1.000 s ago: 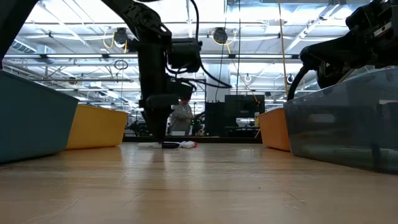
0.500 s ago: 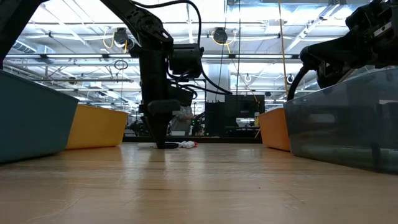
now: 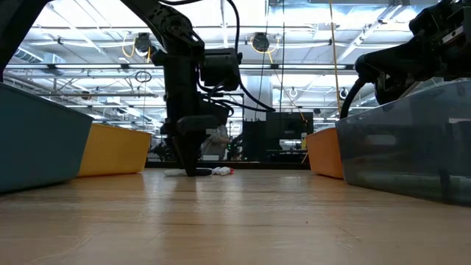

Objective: Pick & Place Markers
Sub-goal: Put the bottom black mini marker into the yellow bin

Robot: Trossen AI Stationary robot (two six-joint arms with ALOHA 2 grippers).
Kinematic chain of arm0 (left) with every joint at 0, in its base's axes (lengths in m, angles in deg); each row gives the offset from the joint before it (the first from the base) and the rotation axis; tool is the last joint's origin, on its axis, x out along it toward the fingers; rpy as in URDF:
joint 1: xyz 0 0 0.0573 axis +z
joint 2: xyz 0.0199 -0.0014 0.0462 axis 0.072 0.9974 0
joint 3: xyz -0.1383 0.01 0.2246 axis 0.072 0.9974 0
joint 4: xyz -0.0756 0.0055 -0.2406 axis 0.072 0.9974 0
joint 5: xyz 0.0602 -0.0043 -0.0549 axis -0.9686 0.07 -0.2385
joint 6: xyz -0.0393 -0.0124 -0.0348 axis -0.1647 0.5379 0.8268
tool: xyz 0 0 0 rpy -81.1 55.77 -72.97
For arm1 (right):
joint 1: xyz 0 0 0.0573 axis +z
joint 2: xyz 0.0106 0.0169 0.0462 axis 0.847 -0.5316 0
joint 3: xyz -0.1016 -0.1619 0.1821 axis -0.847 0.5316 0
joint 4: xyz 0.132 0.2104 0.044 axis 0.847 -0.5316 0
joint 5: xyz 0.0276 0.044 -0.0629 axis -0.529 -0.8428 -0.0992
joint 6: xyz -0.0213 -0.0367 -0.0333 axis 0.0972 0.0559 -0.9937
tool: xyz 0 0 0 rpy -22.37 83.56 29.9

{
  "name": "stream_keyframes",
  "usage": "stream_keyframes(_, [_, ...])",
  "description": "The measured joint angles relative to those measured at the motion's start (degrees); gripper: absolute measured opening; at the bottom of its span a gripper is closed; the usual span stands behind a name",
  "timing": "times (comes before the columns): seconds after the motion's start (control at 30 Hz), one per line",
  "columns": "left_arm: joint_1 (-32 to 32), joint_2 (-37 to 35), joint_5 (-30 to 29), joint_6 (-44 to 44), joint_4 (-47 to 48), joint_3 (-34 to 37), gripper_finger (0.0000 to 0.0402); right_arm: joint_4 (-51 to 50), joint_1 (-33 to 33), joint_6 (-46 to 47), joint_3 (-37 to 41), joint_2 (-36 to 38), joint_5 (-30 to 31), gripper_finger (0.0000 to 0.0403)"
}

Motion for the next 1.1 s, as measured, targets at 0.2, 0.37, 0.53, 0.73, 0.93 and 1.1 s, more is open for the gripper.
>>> stream_keyframes(0.2, [-0.1,0.0,0.3,5.8,0.2,0.0,0.0211,0.0,0.0,0.0,0.0,0.0,0.0,0.0004])
stream_keyframes(0.37, [-0.1,0.0,0.4,13.5,0.4,0.0,0.0211,0.0,0.0,0.0,0.0,0.0,0.0,0.0004])
stream_keyframes(0.53, [-0.3,0.0,0.3,12.7,0.2,0.1,0.0211,0.0,0.0,0.0,0.0,0.0,0.0,0.0004])
stream_keyframes(0.73, [-0.3,0.0,0.0,6.2,-2.6,0.1,0.0211,0.0,0.0,0.0,0.0,0.0,0.0,0.0004])
stream_keyframes(0.93, [-0.6,0.0,0.4,1.6,-3.9,0.1,0.0211,0.0,0.0,0.0,0.0,0.0,0.0,0.0004])
stream_keyframes(1.1, [-0.6,0.0,0.4,0.2,-4.7,0.1,0.0211,0.0,0.0,0.0,0.0,0.0,0.0,0.0004])
